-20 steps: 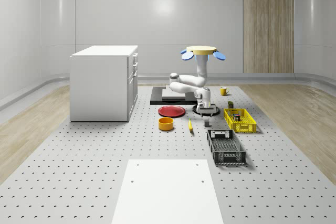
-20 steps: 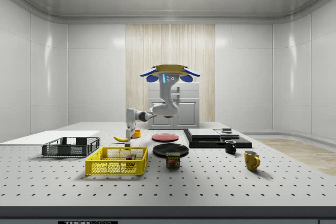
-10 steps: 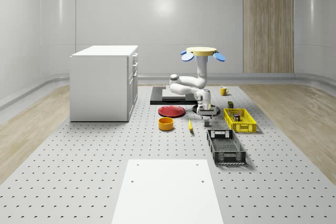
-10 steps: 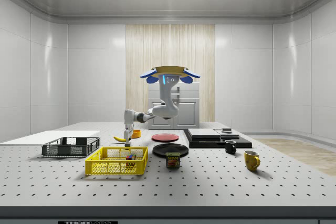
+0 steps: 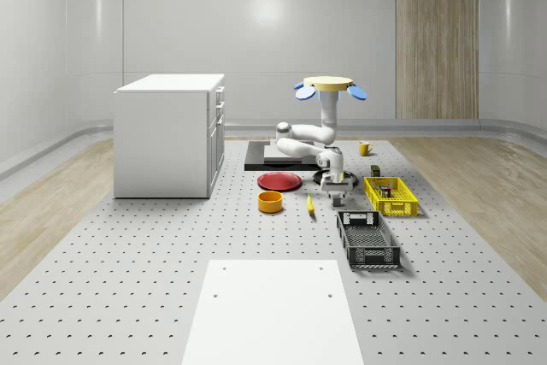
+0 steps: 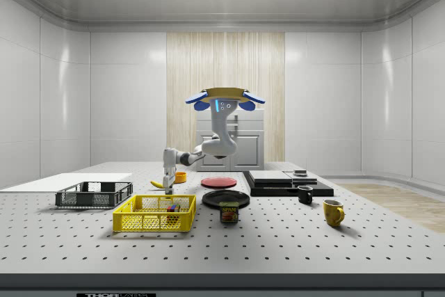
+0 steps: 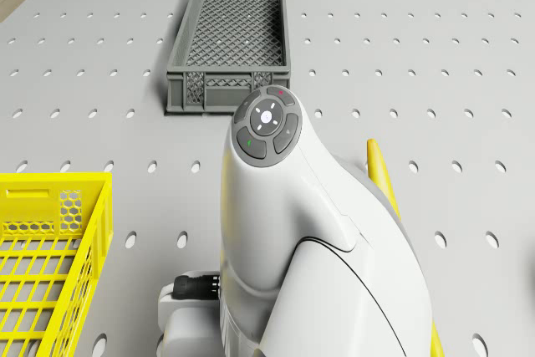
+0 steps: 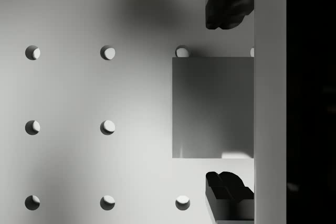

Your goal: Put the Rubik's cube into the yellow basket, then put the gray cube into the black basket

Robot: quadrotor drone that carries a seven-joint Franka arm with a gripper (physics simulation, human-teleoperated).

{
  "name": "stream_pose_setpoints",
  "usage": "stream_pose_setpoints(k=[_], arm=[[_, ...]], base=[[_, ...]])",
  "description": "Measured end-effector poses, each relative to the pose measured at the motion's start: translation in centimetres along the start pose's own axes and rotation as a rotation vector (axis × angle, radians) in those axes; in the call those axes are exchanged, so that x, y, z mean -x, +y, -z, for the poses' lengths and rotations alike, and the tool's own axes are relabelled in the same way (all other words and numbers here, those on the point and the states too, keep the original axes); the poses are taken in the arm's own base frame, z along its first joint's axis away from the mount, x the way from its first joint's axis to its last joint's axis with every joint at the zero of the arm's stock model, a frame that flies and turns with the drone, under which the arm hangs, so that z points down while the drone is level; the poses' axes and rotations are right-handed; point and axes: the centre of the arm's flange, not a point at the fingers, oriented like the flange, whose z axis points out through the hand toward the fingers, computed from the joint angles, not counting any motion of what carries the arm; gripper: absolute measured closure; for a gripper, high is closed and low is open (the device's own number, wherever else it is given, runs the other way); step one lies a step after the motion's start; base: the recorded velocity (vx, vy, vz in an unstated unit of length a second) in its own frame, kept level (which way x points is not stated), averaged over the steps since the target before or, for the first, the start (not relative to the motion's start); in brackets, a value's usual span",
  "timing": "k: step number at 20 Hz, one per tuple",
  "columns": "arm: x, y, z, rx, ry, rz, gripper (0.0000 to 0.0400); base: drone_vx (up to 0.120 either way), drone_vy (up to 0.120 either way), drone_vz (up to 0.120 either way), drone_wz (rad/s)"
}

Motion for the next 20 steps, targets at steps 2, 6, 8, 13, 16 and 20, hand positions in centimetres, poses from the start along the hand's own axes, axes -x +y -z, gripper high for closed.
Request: stream_pose_setpoints(k=[2, 6, 8, 13, 16, 20], arm=[[-0.02, -0.02, -0.23, 0.000, 0.000, 0.000, 0.0000], [-0.26, 0.17, -0.46, 0.000, 0.000, 0.000, 0.0000], [-0.34, 0.24, -0.52, 0.000, 0.000, 0.000, 0.0000], [-0.44, 0.33, -0.59, 0.000, 0.000, 0.000, 0.0000], [-0.46, 0.35, -0.60, 0.000, 0.000, 0.000, 0.0073], [-0.48, 0.36, -0.61, 0.000, 0.000, 0.000, 0.0122]], base=[[0.000, 0.000, 0.000, 0.000], [0.000, 0.000, 0.000, 0.000], [0.000, 0.000, 0.000, 0.000], [0.000, 0.000, 0.000, 0.000], [0.000, 0.000, 0.000, 0.000], [0.000, 0.000, 0.000, 0.000]])
